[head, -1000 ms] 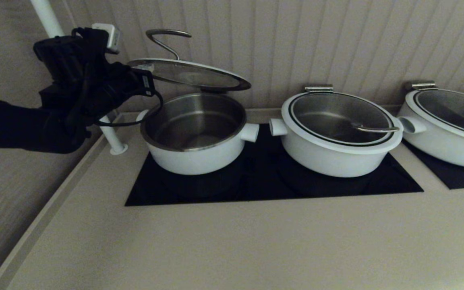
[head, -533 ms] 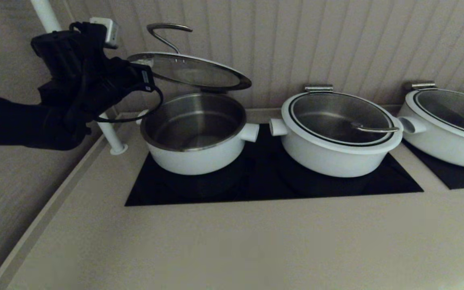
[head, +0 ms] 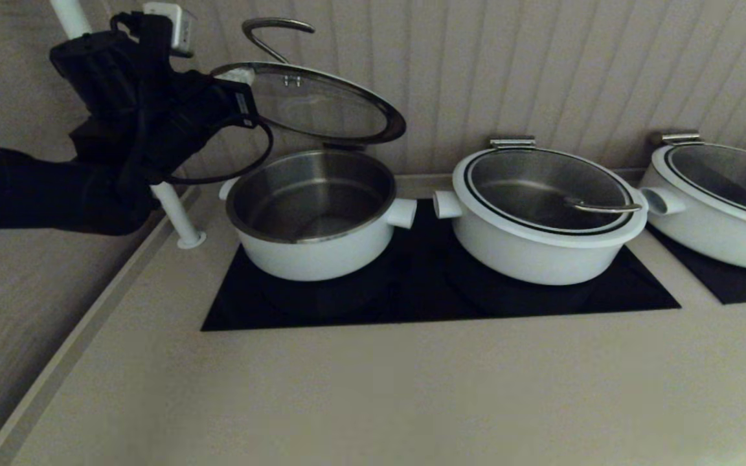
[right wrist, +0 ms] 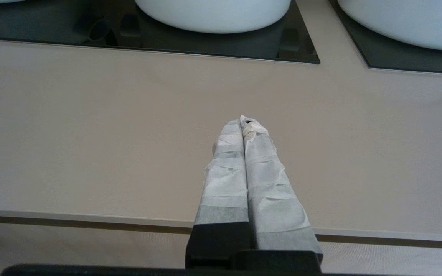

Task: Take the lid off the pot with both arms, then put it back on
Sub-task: Open the pot lid completely

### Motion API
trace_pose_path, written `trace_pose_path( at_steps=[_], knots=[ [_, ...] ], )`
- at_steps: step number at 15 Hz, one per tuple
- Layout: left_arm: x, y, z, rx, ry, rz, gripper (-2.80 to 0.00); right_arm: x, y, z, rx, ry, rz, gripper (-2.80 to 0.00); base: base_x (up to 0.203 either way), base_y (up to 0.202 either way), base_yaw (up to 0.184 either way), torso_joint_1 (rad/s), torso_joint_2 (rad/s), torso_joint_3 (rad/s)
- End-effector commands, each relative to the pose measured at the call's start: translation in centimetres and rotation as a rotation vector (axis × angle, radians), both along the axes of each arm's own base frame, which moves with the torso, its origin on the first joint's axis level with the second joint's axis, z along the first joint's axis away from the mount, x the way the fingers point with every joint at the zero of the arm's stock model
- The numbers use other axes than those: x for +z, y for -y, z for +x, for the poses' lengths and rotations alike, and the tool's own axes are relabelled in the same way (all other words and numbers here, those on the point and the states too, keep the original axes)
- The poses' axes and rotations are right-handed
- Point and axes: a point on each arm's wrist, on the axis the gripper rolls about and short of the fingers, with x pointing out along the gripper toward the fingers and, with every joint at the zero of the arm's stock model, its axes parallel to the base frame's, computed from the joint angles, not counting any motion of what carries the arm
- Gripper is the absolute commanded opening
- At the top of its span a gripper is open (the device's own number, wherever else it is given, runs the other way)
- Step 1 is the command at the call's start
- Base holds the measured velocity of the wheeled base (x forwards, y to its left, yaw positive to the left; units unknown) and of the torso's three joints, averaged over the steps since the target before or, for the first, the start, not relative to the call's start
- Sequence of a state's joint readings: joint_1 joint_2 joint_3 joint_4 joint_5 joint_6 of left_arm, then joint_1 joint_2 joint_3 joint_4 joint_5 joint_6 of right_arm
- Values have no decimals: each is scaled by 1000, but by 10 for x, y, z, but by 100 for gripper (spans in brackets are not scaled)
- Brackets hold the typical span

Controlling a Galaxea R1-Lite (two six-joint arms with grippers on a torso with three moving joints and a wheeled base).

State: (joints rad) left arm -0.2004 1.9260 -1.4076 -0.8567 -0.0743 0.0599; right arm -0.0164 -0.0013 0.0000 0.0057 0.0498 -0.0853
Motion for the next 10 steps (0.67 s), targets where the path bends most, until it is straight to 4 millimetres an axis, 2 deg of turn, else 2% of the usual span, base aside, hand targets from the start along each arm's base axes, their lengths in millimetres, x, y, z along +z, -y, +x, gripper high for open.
trace_pose_path(
  at_steps=[1,10],
  knots=[
    [-4,2,4,-4,-5,1,-280,0,0,0,0,-2,-1,-280,0,0,0,0,0,0],
    [2,7,21,-5,71,-16,-280,0,0,0,0,-2,-1,-280,0,0,0,0,0,0]
  ],
)
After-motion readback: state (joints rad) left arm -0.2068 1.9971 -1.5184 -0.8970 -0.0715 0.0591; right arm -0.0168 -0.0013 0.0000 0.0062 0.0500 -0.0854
